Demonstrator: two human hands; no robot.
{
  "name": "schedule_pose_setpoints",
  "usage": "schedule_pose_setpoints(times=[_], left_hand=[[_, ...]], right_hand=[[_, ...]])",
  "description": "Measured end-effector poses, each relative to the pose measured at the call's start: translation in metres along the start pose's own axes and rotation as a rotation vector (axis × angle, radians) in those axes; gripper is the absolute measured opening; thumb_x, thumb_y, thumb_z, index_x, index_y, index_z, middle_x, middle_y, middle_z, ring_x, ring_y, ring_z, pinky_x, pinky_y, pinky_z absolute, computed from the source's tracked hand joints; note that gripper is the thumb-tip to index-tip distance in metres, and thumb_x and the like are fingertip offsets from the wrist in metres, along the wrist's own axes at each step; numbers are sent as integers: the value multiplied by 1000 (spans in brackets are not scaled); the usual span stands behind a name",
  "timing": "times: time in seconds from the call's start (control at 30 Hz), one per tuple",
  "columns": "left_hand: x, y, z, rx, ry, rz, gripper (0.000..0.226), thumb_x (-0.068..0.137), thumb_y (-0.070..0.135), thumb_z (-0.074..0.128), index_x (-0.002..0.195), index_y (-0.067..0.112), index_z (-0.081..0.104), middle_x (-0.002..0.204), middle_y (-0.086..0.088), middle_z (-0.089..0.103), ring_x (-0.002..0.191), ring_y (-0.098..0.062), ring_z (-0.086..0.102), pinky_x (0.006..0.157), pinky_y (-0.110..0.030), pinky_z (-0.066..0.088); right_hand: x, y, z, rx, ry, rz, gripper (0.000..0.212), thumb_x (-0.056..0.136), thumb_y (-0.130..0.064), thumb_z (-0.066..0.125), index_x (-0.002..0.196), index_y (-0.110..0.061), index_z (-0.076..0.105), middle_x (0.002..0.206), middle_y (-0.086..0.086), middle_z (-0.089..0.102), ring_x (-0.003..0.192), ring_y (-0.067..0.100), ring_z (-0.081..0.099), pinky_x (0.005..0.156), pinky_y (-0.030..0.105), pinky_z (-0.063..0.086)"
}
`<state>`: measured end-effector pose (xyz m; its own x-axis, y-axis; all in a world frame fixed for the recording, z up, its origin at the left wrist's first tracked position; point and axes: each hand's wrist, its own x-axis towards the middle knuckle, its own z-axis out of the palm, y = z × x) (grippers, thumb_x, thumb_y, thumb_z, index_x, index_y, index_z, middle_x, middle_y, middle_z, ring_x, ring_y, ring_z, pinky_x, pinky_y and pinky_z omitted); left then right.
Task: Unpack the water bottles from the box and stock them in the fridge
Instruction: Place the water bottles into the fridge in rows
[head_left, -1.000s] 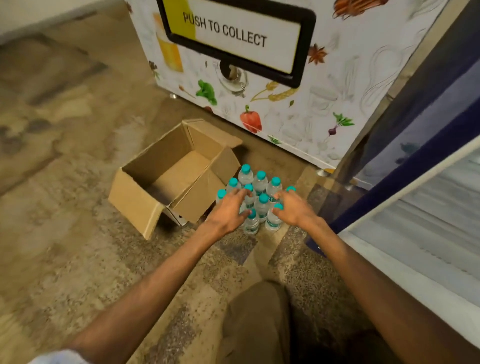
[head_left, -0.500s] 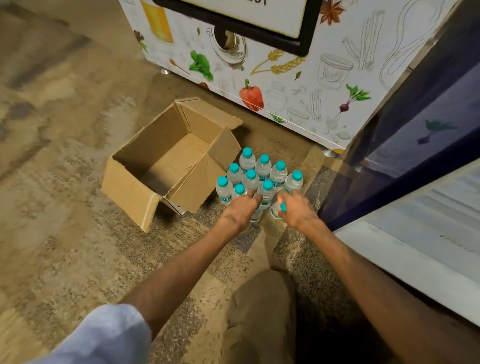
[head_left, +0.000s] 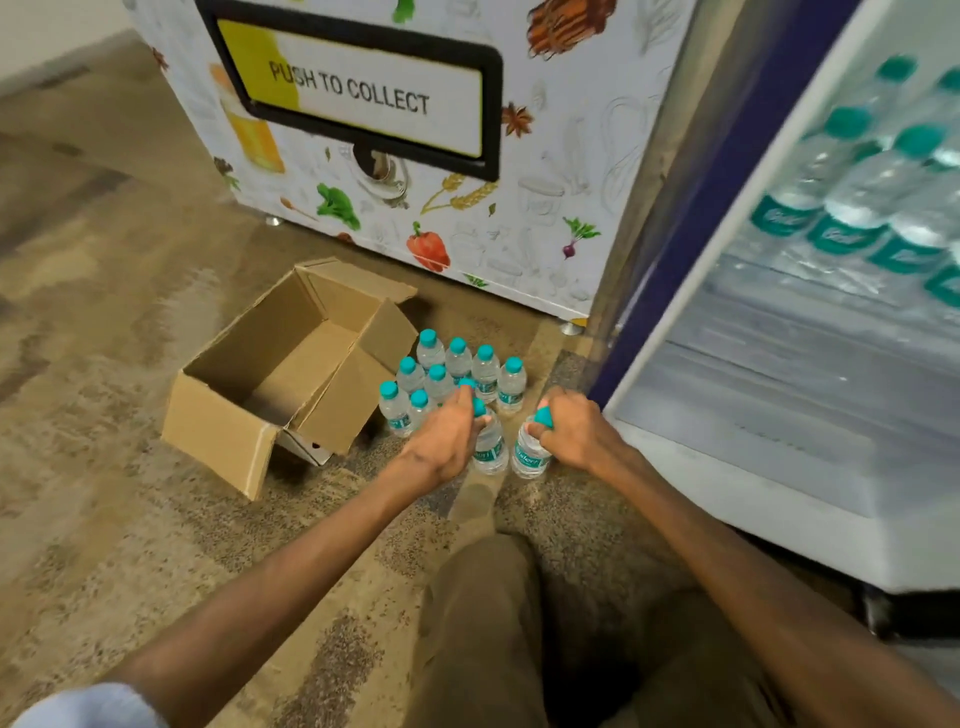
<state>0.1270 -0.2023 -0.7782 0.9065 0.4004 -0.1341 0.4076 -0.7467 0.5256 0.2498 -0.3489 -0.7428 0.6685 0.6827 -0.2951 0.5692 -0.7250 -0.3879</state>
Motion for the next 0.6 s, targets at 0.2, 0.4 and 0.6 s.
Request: schedule_pose_setpoints(times=[0.2,0.4,0.6], left_hand=[[-30,84,-40,-55,98,162,23,100,37,46,100,14,39,82,3,49,73,-18,51,64,-29,35],[-53,156,-78,-69,284,345,25,100,41,41,102,15,38,87,2,51,74,-17,53,65,-36,43],[-63,222,-106,-195,478,540,20,102,37,40,105,17,36,82,3,51,64,-7,51,55,-21,41]], right_hand=[[-61,11,-71,31,105,-52,35,89,-41,63,109,-13,56,110,9,65,99,26,59,77,33,44],[-124,37,-149,142,359,1,29,85,-44,66,98,-19,57,94,4,66,79,24,66,69,35,54],[-189,59,-223,310,677,15,23,84,-41,68,87,-21,57,81,0,67,68,21,67,71,42,55]])
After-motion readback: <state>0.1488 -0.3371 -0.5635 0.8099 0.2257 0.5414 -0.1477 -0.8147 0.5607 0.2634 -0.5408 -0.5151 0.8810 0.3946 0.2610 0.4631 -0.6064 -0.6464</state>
